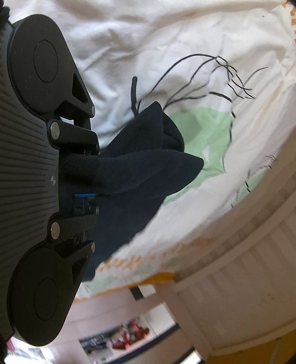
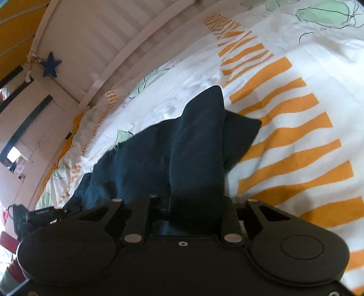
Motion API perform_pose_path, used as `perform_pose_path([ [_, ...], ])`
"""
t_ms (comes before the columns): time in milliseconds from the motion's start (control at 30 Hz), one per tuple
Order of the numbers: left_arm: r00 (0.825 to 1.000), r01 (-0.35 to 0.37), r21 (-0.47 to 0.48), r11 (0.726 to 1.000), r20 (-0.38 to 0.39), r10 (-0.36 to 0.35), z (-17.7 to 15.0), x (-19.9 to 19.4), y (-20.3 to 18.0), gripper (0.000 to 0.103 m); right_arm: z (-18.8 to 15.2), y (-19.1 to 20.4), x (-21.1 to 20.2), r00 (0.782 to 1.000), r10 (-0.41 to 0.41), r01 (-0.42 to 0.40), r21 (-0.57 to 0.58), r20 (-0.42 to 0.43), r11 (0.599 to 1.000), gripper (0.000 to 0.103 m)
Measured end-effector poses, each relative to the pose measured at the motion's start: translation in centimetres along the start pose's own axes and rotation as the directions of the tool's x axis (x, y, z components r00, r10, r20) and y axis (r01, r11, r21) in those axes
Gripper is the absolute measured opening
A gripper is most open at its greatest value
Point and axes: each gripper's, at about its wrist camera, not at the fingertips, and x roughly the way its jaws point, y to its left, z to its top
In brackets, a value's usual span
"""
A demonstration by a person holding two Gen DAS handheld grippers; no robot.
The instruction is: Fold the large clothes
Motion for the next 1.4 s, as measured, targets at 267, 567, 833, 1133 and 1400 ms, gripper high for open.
perform_pose_path([
  [267, 0.996, 0.090, -0.049, 0.995, 0.020, -0.089, -1.7, -4.9, -2.4, 0.014, -0.5, 3.0, -5.2, 1.000, 0.028, -0.029, 0.023, 0.014, 0.999, 0.025],
  [567, 0.990, 0.116, -0.081, 0.990, -0.072, -0.122, -7.8, -9.9, -2.3, 0.012, -5.1, 3.9, -12.4, 0.995, -0.026, 0.029, 0.032, -0.096, 0.999, 0.025],
  [833, 0.995, -0.086, -0.026, 0.996, -0.053, 0.085, -10.1, -9.3, 0.4, 0.023, -8.6, 2.8, -13.5, 0.976, -0.176, 0.168, -0.070, -0.129, 0.983, 0.046],
  [1133, 0.974, -0.224, 0.086, 0.971, -0.013, 0.226, -10.8, -6.6, 1.2, 0.054, -7.3, 0.1, -10.5, 0.967, -0.229, 0.224, -0.054, -0.114, 0.973, 0.075],
  [1400, 0.977, -0.211, 0.165, 0.963, 0.005, 0.213, -12.1, -6.9, 1.0, 0.073, -6.7, -0.4, -8.3, 0.970, -0.232, 0.224, -0.096, -0.077, 0.970, 0.095],
])
